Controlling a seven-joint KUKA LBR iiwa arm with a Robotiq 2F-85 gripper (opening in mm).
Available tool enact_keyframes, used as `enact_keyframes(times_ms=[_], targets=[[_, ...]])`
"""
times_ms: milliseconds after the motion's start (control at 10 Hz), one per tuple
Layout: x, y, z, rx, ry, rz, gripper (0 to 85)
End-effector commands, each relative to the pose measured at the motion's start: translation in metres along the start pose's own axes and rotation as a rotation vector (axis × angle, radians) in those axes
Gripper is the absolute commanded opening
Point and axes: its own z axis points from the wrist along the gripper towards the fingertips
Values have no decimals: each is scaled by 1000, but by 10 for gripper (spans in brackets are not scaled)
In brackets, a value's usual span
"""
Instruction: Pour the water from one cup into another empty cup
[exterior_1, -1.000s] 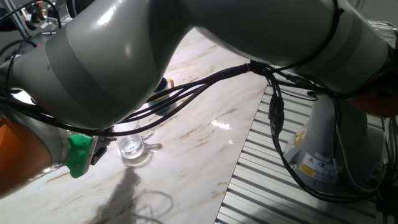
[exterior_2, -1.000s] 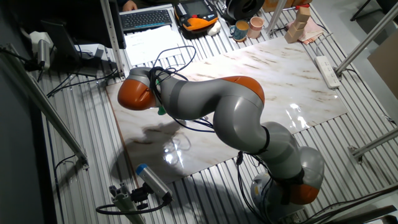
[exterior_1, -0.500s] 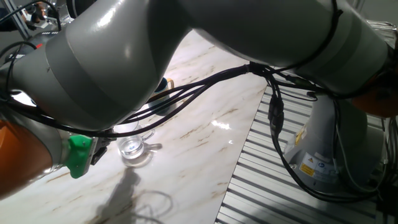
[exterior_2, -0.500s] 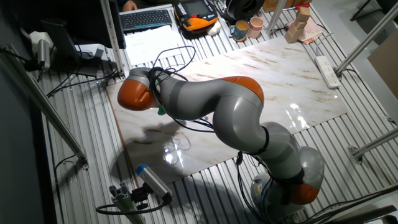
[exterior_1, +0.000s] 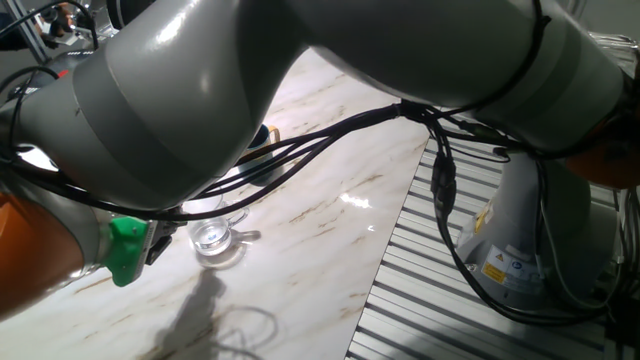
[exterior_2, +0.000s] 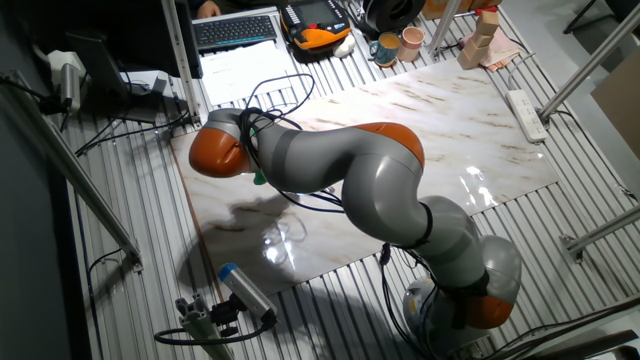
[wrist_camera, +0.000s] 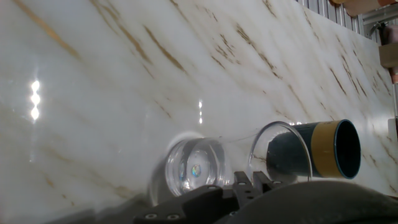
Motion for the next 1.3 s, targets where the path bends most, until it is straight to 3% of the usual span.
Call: enact_keyframes(times_ms=[0, 600, 700, 1200], targets=[[0, 0, 1, -1, -2, 1, 170], [-1, -1, 3, -14, -4, -3, 170], [-1, -1, 3, -14, -3, -7, 0], [-1, -1, 3, -20, -5, -20, 0]])
